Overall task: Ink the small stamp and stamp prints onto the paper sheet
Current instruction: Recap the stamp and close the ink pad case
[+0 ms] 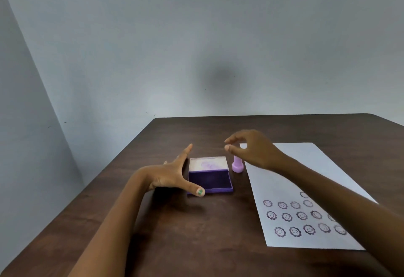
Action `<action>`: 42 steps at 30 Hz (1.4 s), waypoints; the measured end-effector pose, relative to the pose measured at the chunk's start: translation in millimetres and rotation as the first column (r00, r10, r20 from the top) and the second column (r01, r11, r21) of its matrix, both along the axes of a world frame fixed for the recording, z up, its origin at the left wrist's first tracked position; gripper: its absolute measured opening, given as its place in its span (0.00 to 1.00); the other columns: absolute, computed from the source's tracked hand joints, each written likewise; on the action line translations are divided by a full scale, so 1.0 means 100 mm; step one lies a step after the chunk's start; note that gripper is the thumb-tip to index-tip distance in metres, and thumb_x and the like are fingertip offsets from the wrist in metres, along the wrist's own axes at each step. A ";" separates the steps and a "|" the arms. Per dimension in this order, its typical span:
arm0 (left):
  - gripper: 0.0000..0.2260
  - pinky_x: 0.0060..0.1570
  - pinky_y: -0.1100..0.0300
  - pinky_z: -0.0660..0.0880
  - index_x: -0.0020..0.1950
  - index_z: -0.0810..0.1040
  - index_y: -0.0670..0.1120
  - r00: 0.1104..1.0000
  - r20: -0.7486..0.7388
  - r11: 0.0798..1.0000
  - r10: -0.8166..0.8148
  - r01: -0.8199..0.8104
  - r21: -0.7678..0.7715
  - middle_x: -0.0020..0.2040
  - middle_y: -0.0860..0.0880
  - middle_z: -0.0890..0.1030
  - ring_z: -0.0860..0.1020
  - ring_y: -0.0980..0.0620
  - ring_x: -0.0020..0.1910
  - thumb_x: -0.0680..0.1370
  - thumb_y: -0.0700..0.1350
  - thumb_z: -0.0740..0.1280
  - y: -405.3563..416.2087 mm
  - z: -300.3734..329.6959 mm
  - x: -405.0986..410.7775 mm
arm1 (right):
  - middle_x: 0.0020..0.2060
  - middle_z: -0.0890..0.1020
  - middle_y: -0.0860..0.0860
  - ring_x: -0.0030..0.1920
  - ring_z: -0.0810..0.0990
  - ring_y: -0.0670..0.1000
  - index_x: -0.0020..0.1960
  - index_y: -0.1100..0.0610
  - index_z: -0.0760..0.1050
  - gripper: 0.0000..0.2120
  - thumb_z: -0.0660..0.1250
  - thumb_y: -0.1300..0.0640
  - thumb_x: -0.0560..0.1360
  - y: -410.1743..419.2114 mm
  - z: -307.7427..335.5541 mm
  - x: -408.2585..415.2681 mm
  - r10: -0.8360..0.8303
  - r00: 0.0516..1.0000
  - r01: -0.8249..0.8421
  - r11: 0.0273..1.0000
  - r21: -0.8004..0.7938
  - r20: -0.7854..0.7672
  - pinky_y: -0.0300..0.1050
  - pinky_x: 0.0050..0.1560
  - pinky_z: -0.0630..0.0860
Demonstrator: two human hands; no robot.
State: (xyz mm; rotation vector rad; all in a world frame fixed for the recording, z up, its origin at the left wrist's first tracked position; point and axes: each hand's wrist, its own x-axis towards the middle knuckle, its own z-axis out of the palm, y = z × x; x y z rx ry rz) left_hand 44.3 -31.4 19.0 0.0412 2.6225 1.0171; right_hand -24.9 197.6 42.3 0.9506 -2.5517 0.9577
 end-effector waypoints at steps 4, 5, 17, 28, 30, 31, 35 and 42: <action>0.58 0.73 0.46 0.36 0.74 0.33 0.61 0.999 -0.021 0.987 -0.040 0.036 -0.154 0.79 0.51 0.42 0.36 0.42 0.76 0.63 0.59 0.77 0.04 0.03 0.00 | 0.51 0.83 0.55 0.49 0.79 0.51 0.51 0.60 0.80 0.11 0.64 0.55 0.75 -0.28 0.14 -0.07 0.112 0.988 -0.136 0.961 0.239 0.110 0.41 0.47 0.72; 0.57 0.73 0.46 0.36 0.74 0.33 0.61 0.999 -0.026 0.986 -0.042 0.038 -0.161 0.79 0.50 0.42 0.37 0.43 0.76 0.64 0.58 0.77 0.05 0.03 0.00 | 0.52 0.83 0.55 0.49 0.79 0.52 0.52 0.61 0.80 0.11 0.64 0.56 0.75 -0.36 0.15 -0.08 0.128 0.982 -0.164 0.942 0.294 0.136 0.41 0.47 0.72; 0.55 0.71 0.47 0.35 0.74 0.33 0.60 0.998 -0.044 0.989 -0.043 0.036 -0.146 0.79 0.49 0.44 0.36 0.45 0.76 0.67 0.58 0.75 0.05 0.01 -0.01 | 0.50 0.81 0.65 0.45 0.77 0.59 0.49 0.68 0.78 0.11 0.61 0.60 0.76 -0.80 0.05 -0.21 0.063 0.972 -0.163 0.875 0.455 0.227 0.48 0.45 0.72; 0.57 0.72 0.47 0.33 0.74 0.32 0.60 0.997 -0.057 0.993 -0.057 0.051 -0.109 0.79 0.49 0.46 0.41 0.47 0.77 0.65 0.58 0.76 0.04 0.00 -0.01 | 0.51 0.80 0.63 0.44 0.74 0.53 0.51 0.66 0.76 0.11 0.63 0.58 0.75 -0.82 0.12 -0.20 0.071 0.971 -0.166 0.888 0.429 0.229 0.46 0.44 0.69; 0.58 0.72 0.46 0.33 0.74 0.31 0.60 0.997 -0.057 0.995 -0.049 0.043 -0.095 0.79 0.49 0.46 0.42 0.48 0.77 0.64 0.59 0.76 0.03 -0.01 -0.01 | 0.51 0.80 0.60 0.46 0.74 0.52 0.50 0.64 0.76 0.09 0.63 0.59 0.75 -0.79 0.17 -0.18 0.092 0.973 -0.169 0.910 0.377 0.214 0.44 0.44 0.70; 0.59 0.72 0.46 0.33 0.73 0.30 0.60 0.997 -0.058 0.995 -0.043 0.038 -0.088 0.79 0.49 0.46 0.42 0.47 0.77 0.63 0.59 0.77 0.02 -0.01 -0.02 | 0.51 0.80 0.60 0.45 0.74 0.52 0.50 0.64 0.76 0.08 0.64 0.60 0.75 -0.77 0.19 -0.18 0.108 0.972 -0.176 0.920 0.350 0.207 0.41 0.43 0.71; 0.65 0.74 0.43 0.39 0.68 0.23 0.63 0.998 -0.058 0.999 -0.007 0.005 -0.035 0.79 0.52 0.46 0.41 0.45 0.77 0.58 0.61 0.78 0.00 -0.02 -0.02 | 0.49 0.81 0.57 0.44 0.75 0.48 0.48 0.62 0.77 0.05 0.65 0.63 0.73 -0.67 0.28 -0.14 0.156 0.970 -0.200 0.947 0.250 0.185 0.34 0.38 0.70; 0.67 0.73 0.52 0.54 0.66 0.19 0.61 0.998 -0.060 0.998 -0.005 0.008 0.057 0.79 0.51 0.49 0.52 0.48 0.77 0.61 0.54 0.80 -0.01 0.00 -0.03 | 0.43 0.81 0.50 0.39 0.77 0.45 0.46 0.57 0.78 0.04 0.66 0.63 0.73 -0.51 0.32 0.07 0.233 0.963 -0.252 0.957 0.142 0.136 0.29 0.35 0.74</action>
